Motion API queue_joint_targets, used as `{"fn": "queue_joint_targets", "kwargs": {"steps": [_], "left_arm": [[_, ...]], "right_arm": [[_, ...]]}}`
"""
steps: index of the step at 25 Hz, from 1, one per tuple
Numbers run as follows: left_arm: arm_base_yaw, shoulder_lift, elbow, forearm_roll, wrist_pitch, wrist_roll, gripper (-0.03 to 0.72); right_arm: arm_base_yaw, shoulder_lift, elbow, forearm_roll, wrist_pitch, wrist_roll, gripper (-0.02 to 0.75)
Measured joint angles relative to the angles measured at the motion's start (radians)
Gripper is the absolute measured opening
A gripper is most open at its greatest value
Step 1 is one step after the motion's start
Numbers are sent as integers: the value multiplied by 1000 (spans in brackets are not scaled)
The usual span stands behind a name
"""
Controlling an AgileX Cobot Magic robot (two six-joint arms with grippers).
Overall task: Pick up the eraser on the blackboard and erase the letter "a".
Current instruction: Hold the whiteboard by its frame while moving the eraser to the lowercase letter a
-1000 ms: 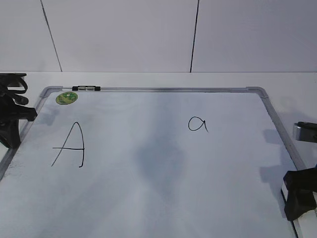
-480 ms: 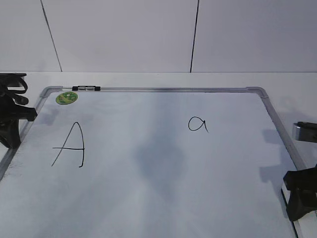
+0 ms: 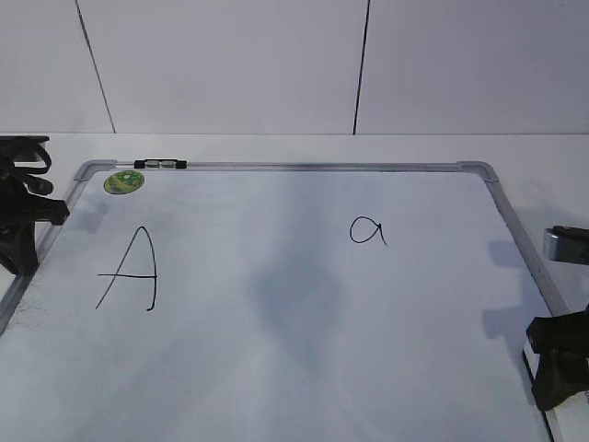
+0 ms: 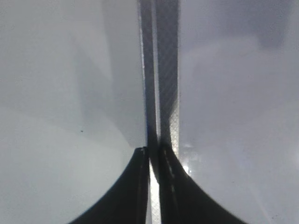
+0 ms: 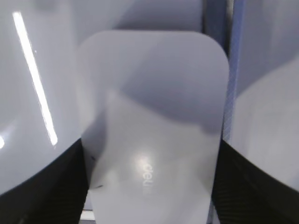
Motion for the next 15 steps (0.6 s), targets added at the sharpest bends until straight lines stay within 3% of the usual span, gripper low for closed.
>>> {"fn": "queue_joint_targets", "kwargs": {"steps": [15], "left_arm": [[0, 0, 0, 0, 0, 0, 17]], "right_arm": [[0, 4, -34, -2, 42, -2, 540]]}}
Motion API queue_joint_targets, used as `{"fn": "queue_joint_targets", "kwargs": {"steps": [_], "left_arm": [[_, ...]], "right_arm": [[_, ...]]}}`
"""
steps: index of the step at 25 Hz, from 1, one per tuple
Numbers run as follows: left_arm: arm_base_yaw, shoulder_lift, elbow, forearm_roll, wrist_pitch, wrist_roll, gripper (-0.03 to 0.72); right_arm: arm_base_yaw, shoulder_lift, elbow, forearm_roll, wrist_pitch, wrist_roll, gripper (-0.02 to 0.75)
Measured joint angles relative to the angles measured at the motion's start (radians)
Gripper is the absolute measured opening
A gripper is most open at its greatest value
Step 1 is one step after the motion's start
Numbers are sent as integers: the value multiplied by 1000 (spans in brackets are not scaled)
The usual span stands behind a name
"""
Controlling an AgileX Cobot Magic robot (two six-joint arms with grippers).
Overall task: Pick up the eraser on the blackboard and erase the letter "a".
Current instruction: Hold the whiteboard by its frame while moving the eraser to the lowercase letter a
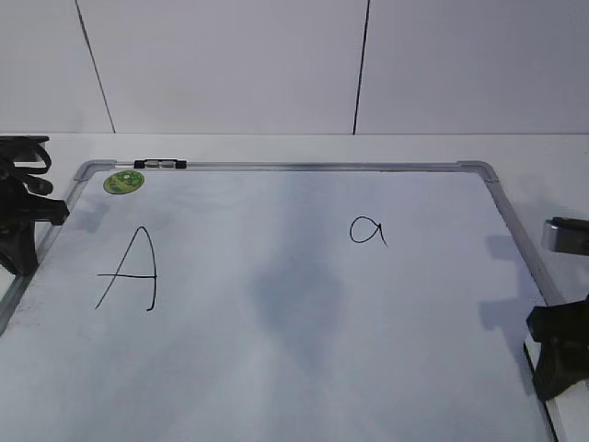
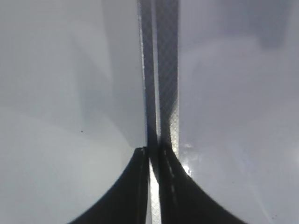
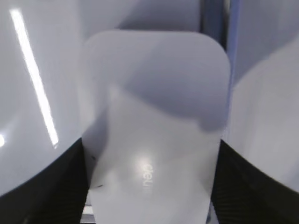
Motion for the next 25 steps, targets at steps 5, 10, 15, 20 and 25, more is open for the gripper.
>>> {"fn": "queue_joint_targets", "kwargs": {"steps": [5, 10, 15, 20, 25], "left_arm": [[0, 0, 0, 0, 0, 0, 17], [0, 0, 0, 0, 0, 0, 17], [0, 0, 0, 0, 0, 0, 17], [0, 0, 0, 0, 0, 0, 17], [0, 0, 0, 0, 2, 0, 17]], "right_arm": [[0, 0, -85, 0, 52, 1, 540], [0, 4, -206, -6, 86, 1, 540], [0, 103, -423, -30, 141, 1, 540], [0, 268, -626, -39, 202, 1, 540], [33, 414, -777, -54, 228, -1, 539]]}}
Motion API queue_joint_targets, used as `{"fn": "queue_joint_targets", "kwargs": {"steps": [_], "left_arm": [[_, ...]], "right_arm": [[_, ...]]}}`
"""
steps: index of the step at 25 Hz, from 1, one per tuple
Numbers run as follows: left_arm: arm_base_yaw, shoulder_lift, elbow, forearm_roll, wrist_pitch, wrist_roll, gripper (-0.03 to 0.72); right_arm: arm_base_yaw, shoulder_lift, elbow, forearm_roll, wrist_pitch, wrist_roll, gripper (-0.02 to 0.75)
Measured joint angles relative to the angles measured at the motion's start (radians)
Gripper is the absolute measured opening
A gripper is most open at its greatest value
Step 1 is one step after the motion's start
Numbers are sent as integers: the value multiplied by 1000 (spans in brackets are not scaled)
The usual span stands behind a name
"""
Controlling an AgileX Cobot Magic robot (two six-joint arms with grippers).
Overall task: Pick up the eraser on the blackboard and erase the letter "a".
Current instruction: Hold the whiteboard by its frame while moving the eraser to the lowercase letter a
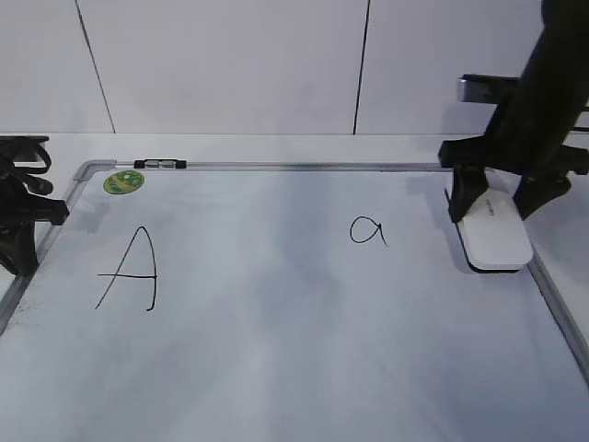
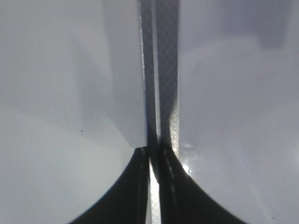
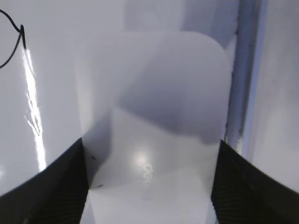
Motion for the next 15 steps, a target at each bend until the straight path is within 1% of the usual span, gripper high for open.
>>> {"fn": "queue_joint_targets", "kwargs": {"steps": [7, 11, 15], "left_arm": [[0, 0, 0, -3, 2, 0, 17], [0, 0, -2, -3, 4, 0, 17], [0, 0, -2, -3, 4, 0, 17]], "right_arm": [[86, 202, -205, -9, 19, 0, 539], [92, 289, -287, -4, 27, -1, 539], [93, 322, -331, 1, 67, -2, 539]]}}
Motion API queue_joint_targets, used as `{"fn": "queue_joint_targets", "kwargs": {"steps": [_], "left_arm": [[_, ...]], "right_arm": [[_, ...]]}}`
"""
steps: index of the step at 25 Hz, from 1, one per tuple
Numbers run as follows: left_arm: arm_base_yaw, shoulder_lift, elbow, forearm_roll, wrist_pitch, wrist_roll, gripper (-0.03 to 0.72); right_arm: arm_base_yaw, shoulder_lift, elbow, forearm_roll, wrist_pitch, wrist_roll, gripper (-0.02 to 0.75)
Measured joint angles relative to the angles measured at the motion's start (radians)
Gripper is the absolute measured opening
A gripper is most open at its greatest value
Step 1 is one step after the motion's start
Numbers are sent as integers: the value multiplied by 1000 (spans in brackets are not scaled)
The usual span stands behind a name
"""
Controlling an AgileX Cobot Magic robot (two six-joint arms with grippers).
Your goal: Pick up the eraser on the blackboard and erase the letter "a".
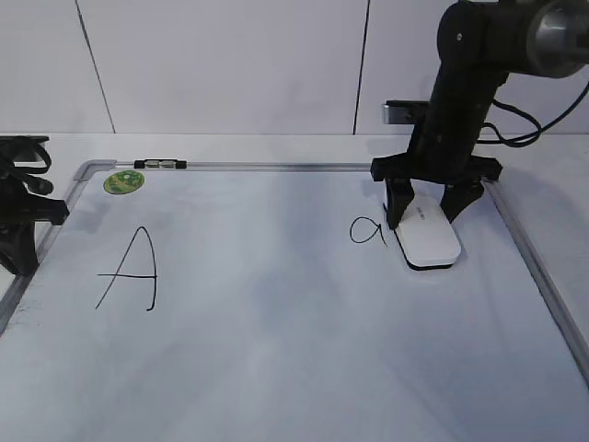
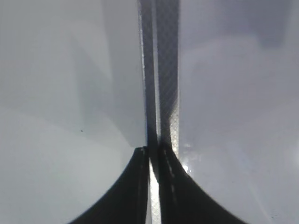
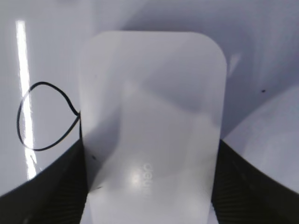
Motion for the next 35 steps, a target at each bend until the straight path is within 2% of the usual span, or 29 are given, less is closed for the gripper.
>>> {"fn": "queue_joint_targets", "kwargs": {"steps": [6, 15, 19, 25, 35], "left_arm": [[0, 0, 0, 2, 4, 0, 17], [0, 0, 0, 2, 6, 0, 17], [0, 0, 0, 2, 6, 0, 17], [0, 0, 0, 0, 6, 0, 17], [0, 0, 0, -2, 6, 0, 17]], "right_arm": [[42, 9, -17, -24, 11, 0, 538], [242, 20, -30, 42, -19, 0, 538], [271, 20, -30, 49, -20, -2, 538], [219, 20, -30, 54, -21, 5, 538], [-38, 20, -33, -55, -26, 26, 538]]}}
